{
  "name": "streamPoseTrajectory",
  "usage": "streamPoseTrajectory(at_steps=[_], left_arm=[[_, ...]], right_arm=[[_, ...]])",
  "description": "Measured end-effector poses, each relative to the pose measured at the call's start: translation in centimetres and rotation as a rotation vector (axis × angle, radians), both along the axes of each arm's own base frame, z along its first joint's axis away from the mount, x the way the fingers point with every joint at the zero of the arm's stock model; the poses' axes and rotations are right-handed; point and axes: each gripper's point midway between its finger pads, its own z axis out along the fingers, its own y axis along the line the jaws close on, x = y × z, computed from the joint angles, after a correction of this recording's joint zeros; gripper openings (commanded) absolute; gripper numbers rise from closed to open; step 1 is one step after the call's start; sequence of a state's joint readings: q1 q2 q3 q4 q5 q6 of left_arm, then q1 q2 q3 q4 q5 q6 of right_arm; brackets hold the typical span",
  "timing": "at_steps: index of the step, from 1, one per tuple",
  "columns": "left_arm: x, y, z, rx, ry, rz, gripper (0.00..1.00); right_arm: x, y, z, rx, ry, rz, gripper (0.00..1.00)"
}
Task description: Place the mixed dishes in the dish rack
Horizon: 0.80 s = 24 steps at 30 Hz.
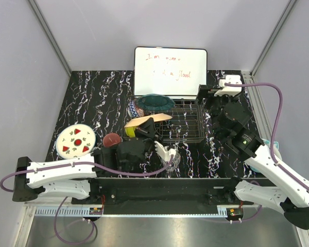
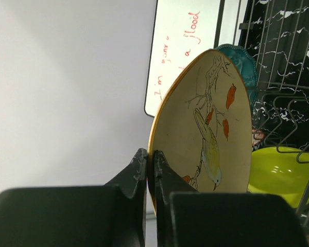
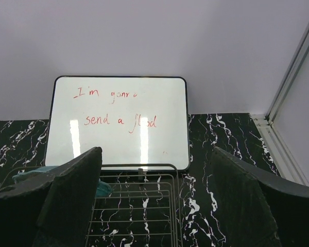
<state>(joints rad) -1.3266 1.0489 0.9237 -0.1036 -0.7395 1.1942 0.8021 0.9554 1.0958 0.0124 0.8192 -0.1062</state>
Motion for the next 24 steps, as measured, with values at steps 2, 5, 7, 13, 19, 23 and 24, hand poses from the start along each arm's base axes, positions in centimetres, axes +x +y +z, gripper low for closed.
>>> streamPoseTrajectory(at_steps=[2, 5, 7, 13, 19, 23, 24], left_arm=[[-0.2, -0.3, -0.5, 0.025, -0.024, -0.040, 0.00], [-0.6, -0.8, -1.4, 0.069, -0.056, -0.101, 0.00], [-0.7, -1.1, -1.8, 0.089, -0.071, -0.131, 0.00], [-0.2, -1.9, -2.8, 0.130, -0.109, -0.205, 0.00], [1.3, -2.0, -2.7, 0.131, -0.125, -0.203, 0.00], [2.5, -2.2, -3.3, 0.140, -0.121, -0.196, 0.00], [2.8, -2.2, -3.5, 0.145, -0.118, -0.194, 0.00]], right_arm=[[0.0, 0.1, -0.2, 0.000, 0.003, 0.001, 0.93], [0.1, 0.1, -0.4, 0.001, 0.007, 0.003, 0.93], [0.1, 0.2, -0.6, 0.000, 0.009, 0.006, 0.93], [0.1, 0.5, -0.7, -0.001, 0.009, 0.021, 0.93], [0.1, 0.7, -0.8, 0.001, 0.011, 0.029, 0.93], [0.1, 0.7, -1.1, -0.005, 0.017, 0.029, 0.93], [0.2, 0.7, -1.2, -0.006, 0.018, 0.029, 0.93]])
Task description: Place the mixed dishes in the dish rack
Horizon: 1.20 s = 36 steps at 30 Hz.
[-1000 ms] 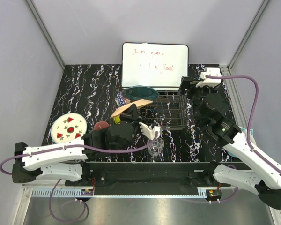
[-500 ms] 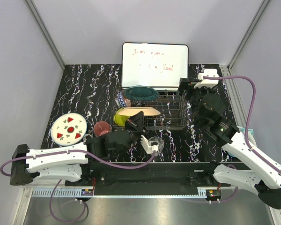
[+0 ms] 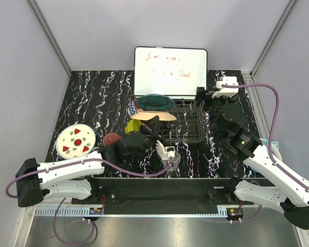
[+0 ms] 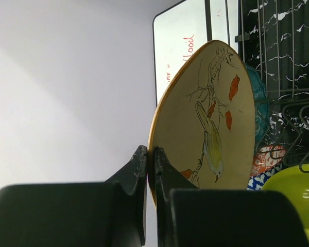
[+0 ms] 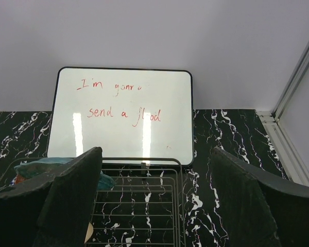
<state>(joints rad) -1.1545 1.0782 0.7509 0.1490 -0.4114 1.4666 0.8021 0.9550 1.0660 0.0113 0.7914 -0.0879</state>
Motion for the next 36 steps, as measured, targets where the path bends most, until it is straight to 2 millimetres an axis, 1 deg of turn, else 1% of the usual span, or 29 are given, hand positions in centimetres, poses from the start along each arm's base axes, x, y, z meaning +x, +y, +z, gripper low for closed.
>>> streamPoseTrajectory(at_steps=[5, 9, 16, 21, 30, 36], left_arm=[[0.5, -0.5, -1.1, 0.024, 0.017, -0.010, 0.00], [1.0, -0.9, -1.4, 0.020, 0.022, -0.022, 0.00], [2.4, -0.9, -1.7, 0.004, 0.020, -0.004, 0.00], [3.4, -1.0, -2.2, 0.003, 0.021, 0.010, 0.00], [3.8, -1.9, -4.0, 0.016, 0.041, -0.001, 0.00], [4.0, -2.1, -4.9, 0.026, 0.048, 0.002, 0.00]], right_arm=[[0.0, 0.0, -0.3, -0.005, 0.005, 0.000, 0.93], [0.0, -0.1, -0.7, -0.006, 0.009, -0.004, 0.93], [0.1, -0.1, -1.5, -0.013, 0.021, -0.002, 0.93], [0.2, -0.3, -1.7, -0.013, 0.023, -0.002, 0.93], [0.4, -0.9, -2.2, -0.018, 0.030, -0.018, 0.93], [0.4, -1.1, -2.5, -0.020, 0.034, -0.022, 0.93]])
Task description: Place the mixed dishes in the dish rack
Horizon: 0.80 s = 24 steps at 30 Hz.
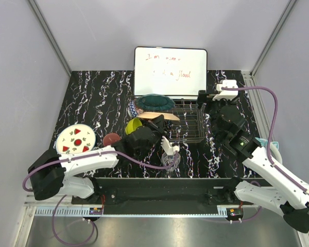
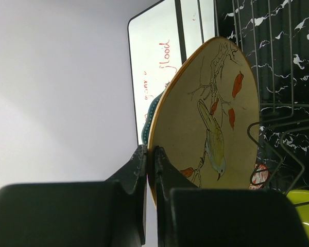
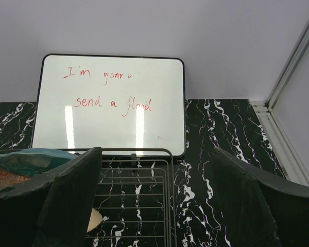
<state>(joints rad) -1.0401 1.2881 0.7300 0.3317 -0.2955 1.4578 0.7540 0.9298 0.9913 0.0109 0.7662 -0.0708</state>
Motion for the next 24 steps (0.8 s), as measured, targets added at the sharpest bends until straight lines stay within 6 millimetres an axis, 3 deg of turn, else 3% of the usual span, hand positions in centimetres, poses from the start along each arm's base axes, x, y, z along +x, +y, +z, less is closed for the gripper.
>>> streamPoseTrajectory(at_steps=[8, 11, 14, 15, 16, 18, 19, 21, 24], left_arm=[[1.0, -0.3, -1.8, 0.024, 0.015, 0.019, 0.00], [1.4, -0.3, -2.9, 0.048, 0.027, 0.028, 0.07], [1.7, -0.4, -2.7, 0.049, 0.026, 0.037, 0.15], [1.8, -0.3, -2.6, 0.050, 0.024, 0.045, 0.21], [2.0, -0.2, -2.4, 0.050, 0.021, 0.054, 0.35], [2.4, 0.0, -1.8, 0.051, 0.005, 0.073, 0.48], [2.6, 0.1, -1.2, 0.038, -0.007, 0.085, 0.61], [3.0, 0.1, -0.2, 0.016, -0.030, 0.100, 0.78], [3.1, 0.4, 1.3, -0.020, -0.058, 0.121, 0.97]], right_arm=[[-0.1, -0.4, -0.1, 0.003, -0.001, -0.007, 0.93], [-0.1, -0.6, -0.1, 0.003, -0.002, -0.011, 0.93], [0.0, -0.6, -0.1, 0.002, -0.002, -0.011, 0.93], [0.0, -0.6, -0.1, 0.002, -0.002, -0.009, 0.93], [0.0, -0.6, -0.1, 0.002, -0.002, -0.008, 0.93], [0.0, -0.5, -0.1, 0.002, -0.002, -0.006, 0.93], [0.0, -0.5, -0.1, 0.002, -0.002, -0.003, 0.93], [0.0, -0.4, -0.1, 0.002, -0.002, 0.002, 0.93], [0.0, -0.4, -0.1, 0.001, -0.002, 0.004, 0.93]])
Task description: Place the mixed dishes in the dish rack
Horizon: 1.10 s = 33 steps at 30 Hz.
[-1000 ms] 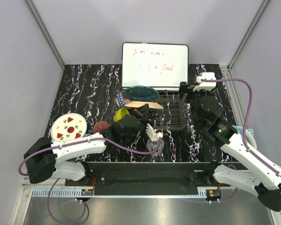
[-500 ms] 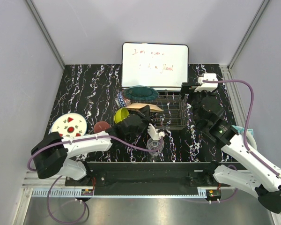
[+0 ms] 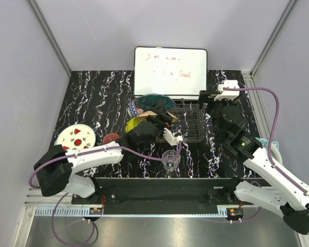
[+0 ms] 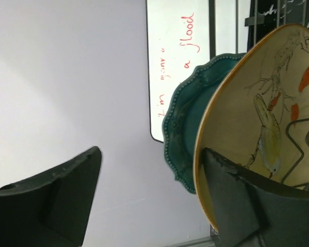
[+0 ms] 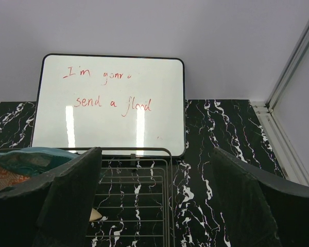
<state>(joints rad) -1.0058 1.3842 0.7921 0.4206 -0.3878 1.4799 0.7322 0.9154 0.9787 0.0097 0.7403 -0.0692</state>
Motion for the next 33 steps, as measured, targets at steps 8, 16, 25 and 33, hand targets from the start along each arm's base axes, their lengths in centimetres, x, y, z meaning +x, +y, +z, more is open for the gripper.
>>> streamPoseTrajectory(at_steps=[8, 16, 25, 33], left_arm=[[-1.7, 1.3, 1.5, -0.025, 0.032, 0.042, 0.99], [-3.2, 7.0, 11.6, -0.318, 0.060, 0.240, 0.99], [-5.6, 21.4, 12.8, -0.615, 0.156, 0.611, 0.99], [-7.3, 31.3, -0.2, -0.497, 0.453, 1.075, 0.96]], right_arm=[[0.0, 0.0, -0.1, 0.001, 0.005, 0.001, 0.94], [-0.1, -0.1, -0.7, -0.008, 0.028, 0.001, 0.94], [-0.3, 0.0, -1.1, -0.011, 0.044, 0.009, 0.93], [-0.4, 0.4, -2.0, -0.009, 0.075, 0.029, 0.92]])
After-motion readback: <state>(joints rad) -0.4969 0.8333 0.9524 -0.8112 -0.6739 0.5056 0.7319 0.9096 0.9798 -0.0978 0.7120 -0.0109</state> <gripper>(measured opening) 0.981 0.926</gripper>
